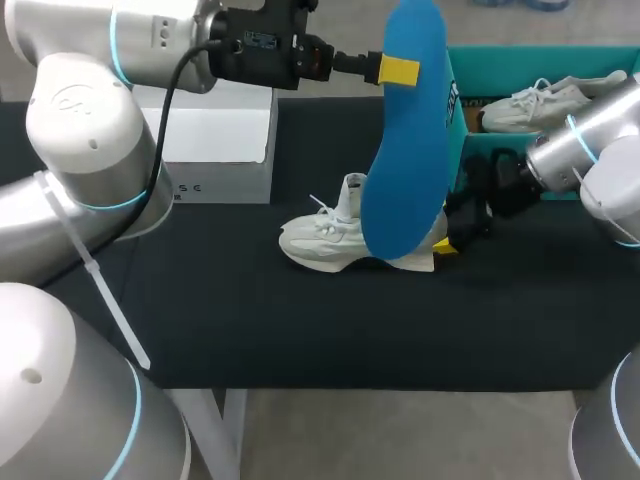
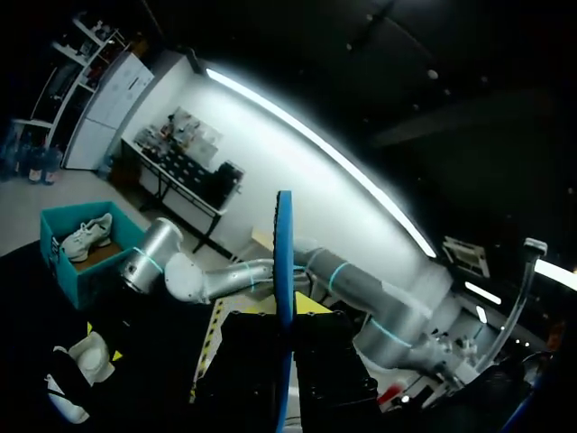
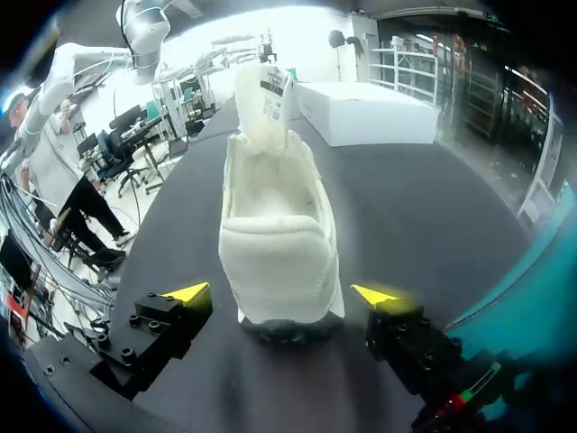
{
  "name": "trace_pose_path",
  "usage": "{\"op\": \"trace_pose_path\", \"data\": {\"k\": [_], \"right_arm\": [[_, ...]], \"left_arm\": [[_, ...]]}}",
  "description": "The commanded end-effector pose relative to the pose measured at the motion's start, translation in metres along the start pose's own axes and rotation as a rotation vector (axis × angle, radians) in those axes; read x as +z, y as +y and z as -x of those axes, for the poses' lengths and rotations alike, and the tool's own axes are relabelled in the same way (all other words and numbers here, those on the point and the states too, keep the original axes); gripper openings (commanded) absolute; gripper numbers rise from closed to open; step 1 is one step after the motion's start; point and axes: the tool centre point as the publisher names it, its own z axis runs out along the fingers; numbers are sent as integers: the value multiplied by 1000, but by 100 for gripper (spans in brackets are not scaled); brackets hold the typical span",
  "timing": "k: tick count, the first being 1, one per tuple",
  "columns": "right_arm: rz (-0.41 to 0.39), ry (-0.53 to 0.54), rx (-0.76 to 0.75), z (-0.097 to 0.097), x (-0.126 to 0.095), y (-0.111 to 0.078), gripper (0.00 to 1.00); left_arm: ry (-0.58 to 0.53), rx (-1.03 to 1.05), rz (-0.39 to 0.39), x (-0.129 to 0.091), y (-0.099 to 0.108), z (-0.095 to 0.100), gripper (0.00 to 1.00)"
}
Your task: Take the shoe out of the shoebox, open the shoe tongue, remove and reinsert the insole, then place the shoe into the shoebox
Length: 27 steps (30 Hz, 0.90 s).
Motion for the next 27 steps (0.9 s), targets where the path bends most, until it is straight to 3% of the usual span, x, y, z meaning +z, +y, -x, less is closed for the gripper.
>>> {"op": "trace_pose_path", "data": {"k": [1, 3, 7, 8, 13, 18, 27], "right_arm": [[-176, 87, 70, -1, -13, 16, 100], [-199, 128, 104, -5, -13, 23, 100], [-327, 140, 175, -11, -18, 40, 100], [-397, 126, 201, -13, -21, 47, 100], [-593, -4, 223, -14, -31, 63, 100], [-713, -73, 233, -16, -33, 68, 100], [-670, -111, 201, -19, -32, 70, 100]], "left_arm": [[2, 0, 1, 1, -1, 1, 0], [2, 0, 1, 1, -1, 1, 0], [2, 0, 1, 1, -1, 1, 0], [2, 0, 1, 1, -1, 1, 0], [2, 0, 1, 1, -1, 1, 0], [2, 0, 1, 1, -1, 1, 0], [2, 0, 1, 1, -1, 1, 0]]}}
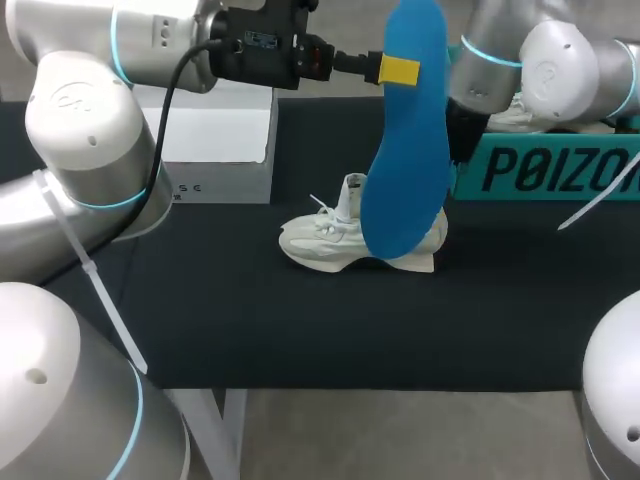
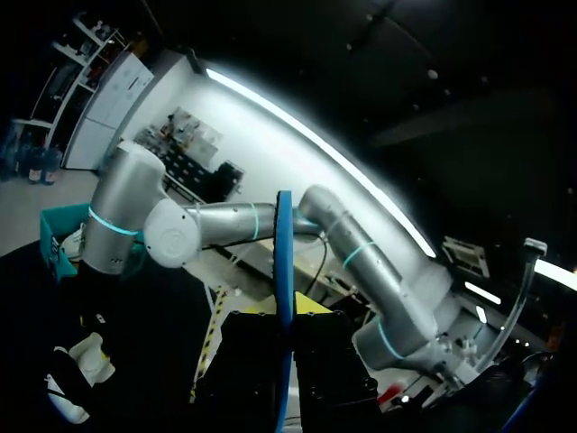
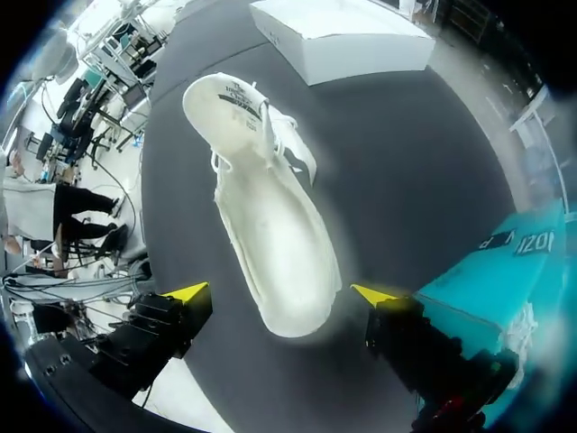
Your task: Take the shoe out of the shoebox, open the shoe tongue, remove and reinsert the insole, then place the shoe into the shoebox
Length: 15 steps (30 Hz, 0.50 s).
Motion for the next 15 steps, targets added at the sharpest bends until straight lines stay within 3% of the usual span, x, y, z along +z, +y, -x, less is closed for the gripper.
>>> {"op": "trace_pose_path", "data": {"k": [1, 15], "right_arm": [[-87, -47, -8, -5, -3, 4, 100], [-74, -55, -11, -7, -2, 4, 100]], "left_arm": [[0, 0, 1, 1, -1, 0, 0], [0, 0, 1, 1, -1, 0, 0]]}}
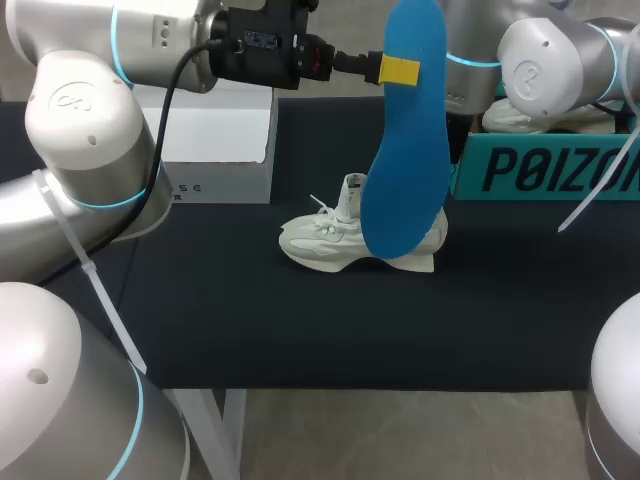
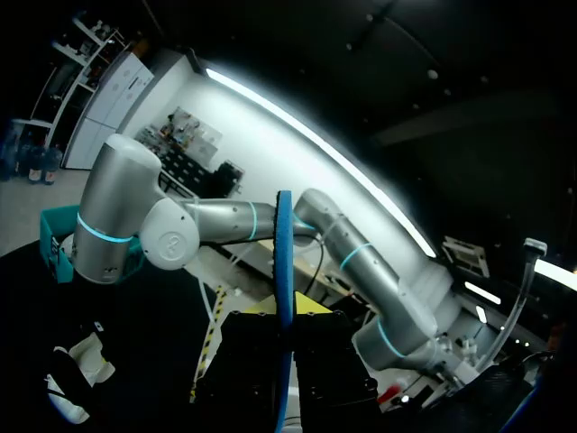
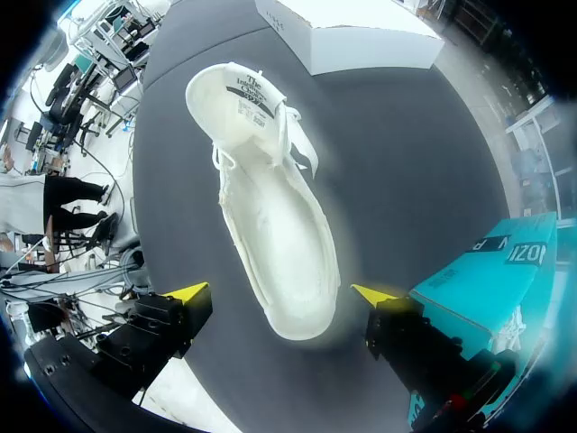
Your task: Take the shoe out of the shoebox, open the shoe tongue, remove and reinsert the insole, then place the shoe into the shoebox
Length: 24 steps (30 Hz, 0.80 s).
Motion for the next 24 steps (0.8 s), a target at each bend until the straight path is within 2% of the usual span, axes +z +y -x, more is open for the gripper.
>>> {"op": "trace_pose_path", "data": {"k": [1, 6, 11, 15, 24], "right_arm": [[-7, -4, 2, -2, -2, -1, 100], [-15, -44, -15, 4, 1, -2, 100], [-27, -77, -54, 32, 12, 1, 100], [-48, -73, -95, 49, 13, 13, 100], [-3, -57, -186, 73, 26, 38, 100]], "left_arm": [[0, 0, 1, 1, -1, 0, 0], [0, 0, 1, 1, -1, 0, 0], [0, 0, 1, 1, -1, 0, 0], [0, 0, 1, 1, -1, 0, 0], [0, 0, 1, 1, -1, 0, 0]]}}
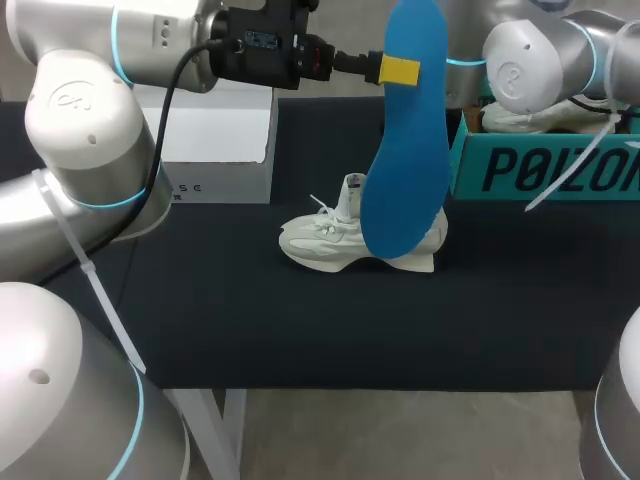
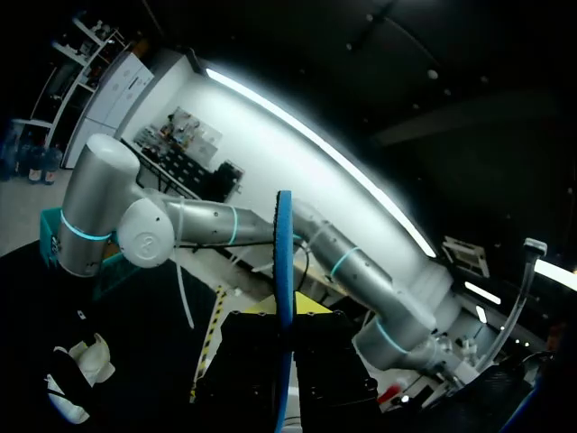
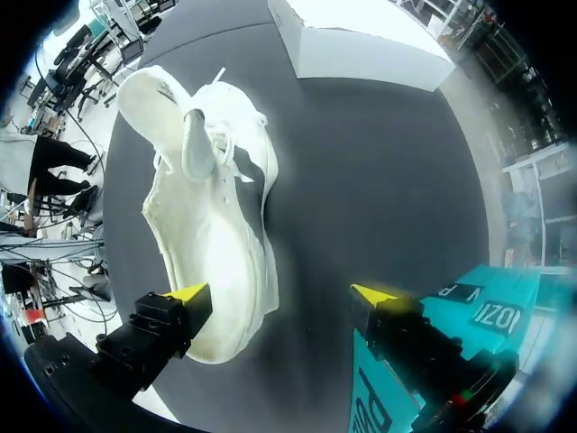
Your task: Take the shoe out of the shoebox, open the shoe tongue, remove and reinsert the insole, then place the shoe into the shoebox
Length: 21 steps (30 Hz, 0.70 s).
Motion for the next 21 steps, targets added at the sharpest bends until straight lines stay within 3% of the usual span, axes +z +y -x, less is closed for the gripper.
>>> {"op": "trace_pose_path", "data": {"k": [1, 6, 15, 21], "right_arm": [[5, 38, -18, 14, 17, 15, 100], [3, 61, -36, 10, 24, 30, 100], [6, 60, -7, -7, 21, 31, 100], [62, 43, -7, -3, 49, 27, 100]], "left_arm": [[0, 0, 0, 1, 0, 0, 0], [0, 0, 0, 1, 0, 0, 0], [0, 0, 0, 1, 0, 0, 0], [0, 0, 0, 1, 0, 0, 0]]}}
